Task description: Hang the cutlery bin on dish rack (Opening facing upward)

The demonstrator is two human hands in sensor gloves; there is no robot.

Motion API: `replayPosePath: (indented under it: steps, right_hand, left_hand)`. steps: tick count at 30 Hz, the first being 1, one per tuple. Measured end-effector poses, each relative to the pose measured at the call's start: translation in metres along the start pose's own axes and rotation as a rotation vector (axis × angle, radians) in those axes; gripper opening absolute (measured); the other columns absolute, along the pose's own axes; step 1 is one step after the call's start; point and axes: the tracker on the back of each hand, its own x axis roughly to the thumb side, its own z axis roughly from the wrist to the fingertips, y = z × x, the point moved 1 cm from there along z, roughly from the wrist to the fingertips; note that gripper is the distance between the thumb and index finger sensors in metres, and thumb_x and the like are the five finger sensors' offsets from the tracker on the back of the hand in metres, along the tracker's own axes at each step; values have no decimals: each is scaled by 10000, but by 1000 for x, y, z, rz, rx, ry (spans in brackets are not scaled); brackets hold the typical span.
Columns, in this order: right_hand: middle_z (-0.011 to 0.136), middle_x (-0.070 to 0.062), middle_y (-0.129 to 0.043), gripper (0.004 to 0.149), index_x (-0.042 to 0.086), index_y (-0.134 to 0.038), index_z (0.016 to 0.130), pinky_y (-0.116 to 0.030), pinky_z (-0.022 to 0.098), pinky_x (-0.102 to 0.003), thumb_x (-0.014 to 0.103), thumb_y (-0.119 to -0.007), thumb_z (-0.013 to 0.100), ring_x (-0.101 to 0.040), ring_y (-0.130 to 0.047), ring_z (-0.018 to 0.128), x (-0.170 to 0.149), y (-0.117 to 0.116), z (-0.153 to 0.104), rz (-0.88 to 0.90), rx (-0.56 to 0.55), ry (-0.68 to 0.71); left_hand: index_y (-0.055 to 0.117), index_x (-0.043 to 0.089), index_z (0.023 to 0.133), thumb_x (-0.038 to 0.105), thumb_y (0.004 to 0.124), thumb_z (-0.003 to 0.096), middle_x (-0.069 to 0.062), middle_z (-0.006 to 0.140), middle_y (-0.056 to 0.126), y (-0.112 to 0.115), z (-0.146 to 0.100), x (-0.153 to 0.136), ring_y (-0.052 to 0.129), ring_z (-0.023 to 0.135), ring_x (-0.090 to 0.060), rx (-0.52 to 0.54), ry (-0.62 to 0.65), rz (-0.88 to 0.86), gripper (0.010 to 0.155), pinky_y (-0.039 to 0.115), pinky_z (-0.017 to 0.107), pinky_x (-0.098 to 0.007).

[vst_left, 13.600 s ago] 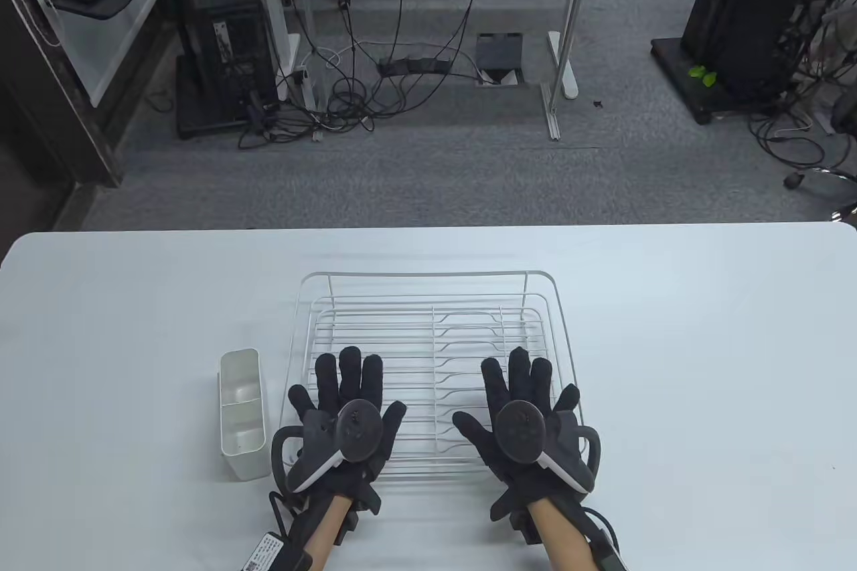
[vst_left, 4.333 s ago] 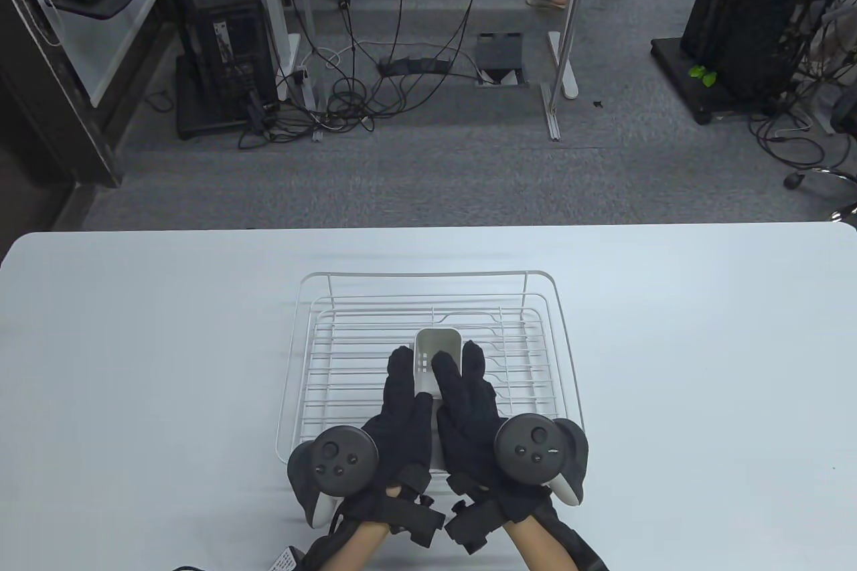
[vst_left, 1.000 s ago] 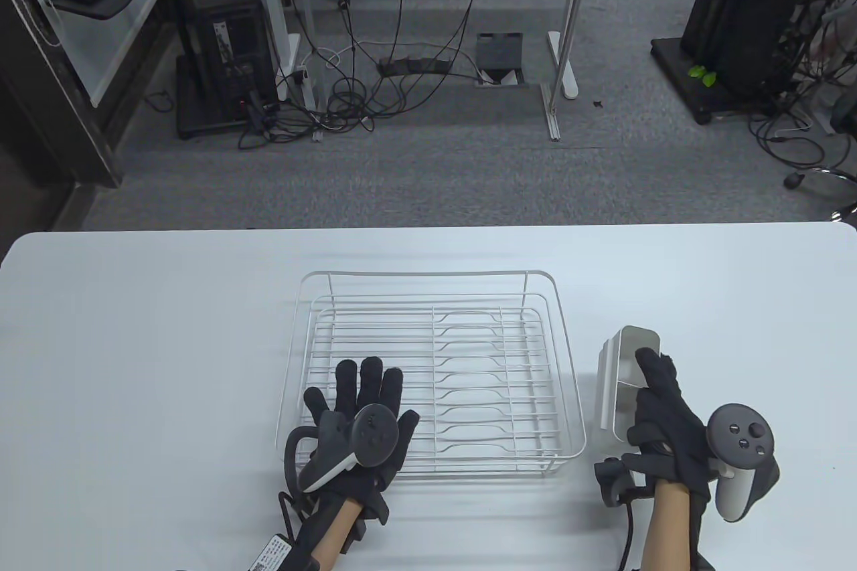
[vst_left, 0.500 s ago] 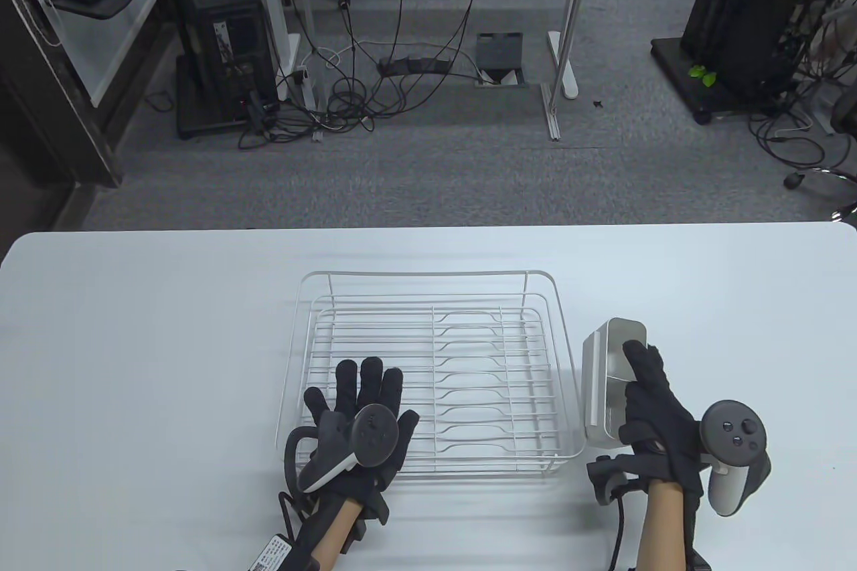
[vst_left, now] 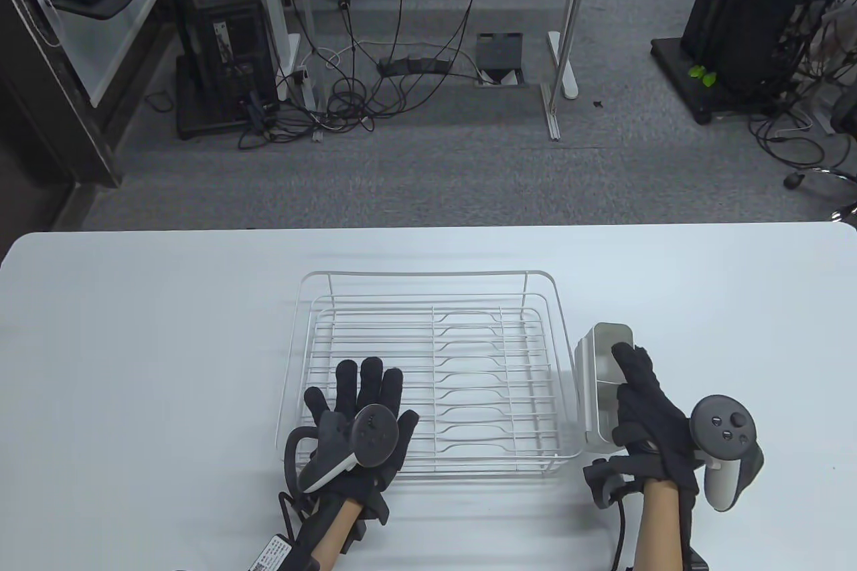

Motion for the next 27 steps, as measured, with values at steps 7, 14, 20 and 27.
replayPosePath:
  steps: [7,14,20,27]
  right_hand:
    - [1127,-195,-509,495,242,-697,1004,-482,679,-592,72,-678,539,-478,-625,963,-5,-5,2,-14,34,-31]
    - [1127,-195,-511,496,245,-694,1003,-480,681,-592,73,-676,539,-477,-625,964,-10,-10,4,-54,59,-54]
    - [1126,-197,-511,496,243,-689,1005,-483,679,-591,73,-673,540,-478,-630,961,-18,-13,5,-58,80,-90]
    - [1127,-203,-505,497,239,-679,1012,-486,677,-594,76,-667,542,-480,-633,960,-24,-13,6,-34,92,-113]
  left_hand:
    - [251,245,1190,633,344,642,-79,1217,131,0,0,0,108,1122,-391,1,0,1,678,94,643,-744]
    - [252,244,1190,631,344,642,-80,1217,135,0,0,0,109,1122,-391,1,0,1,677,95,644,-743]
    - [253,245,1189,631,344,642,-79,1217,134,0,0,0,108,1123,-389,3,0,2,676,94,645,-741]
    - [256,246,1189,630,344,642,-80,1217,137,0,0,0,111,1123,-389,4,0,2,674,95,646,-741]
